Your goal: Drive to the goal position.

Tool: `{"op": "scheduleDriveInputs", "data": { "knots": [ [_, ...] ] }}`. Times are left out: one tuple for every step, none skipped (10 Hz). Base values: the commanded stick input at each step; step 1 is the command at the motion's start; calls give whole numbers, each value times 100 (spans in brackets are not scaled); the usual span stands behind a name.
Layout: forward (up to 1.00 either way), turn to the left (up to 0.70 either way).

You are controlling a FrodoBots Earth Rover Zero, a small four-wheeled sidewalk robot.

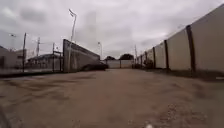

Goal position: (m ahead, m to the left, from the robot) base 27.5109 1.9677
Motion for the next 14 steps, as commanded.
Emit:
{"op": "scheduleDriveInputs", "data": {
  "knots": [
    [70,0],
    [70,0],
    [70,0],
    [70,0],
    [70,-35],
    [70,-20],
    [70,0],
    [70,0],
    [70,0],
    [70,0],
    [70,0],
    [70,0],
    [70,-15],
    [70,-35]
  ]
}}
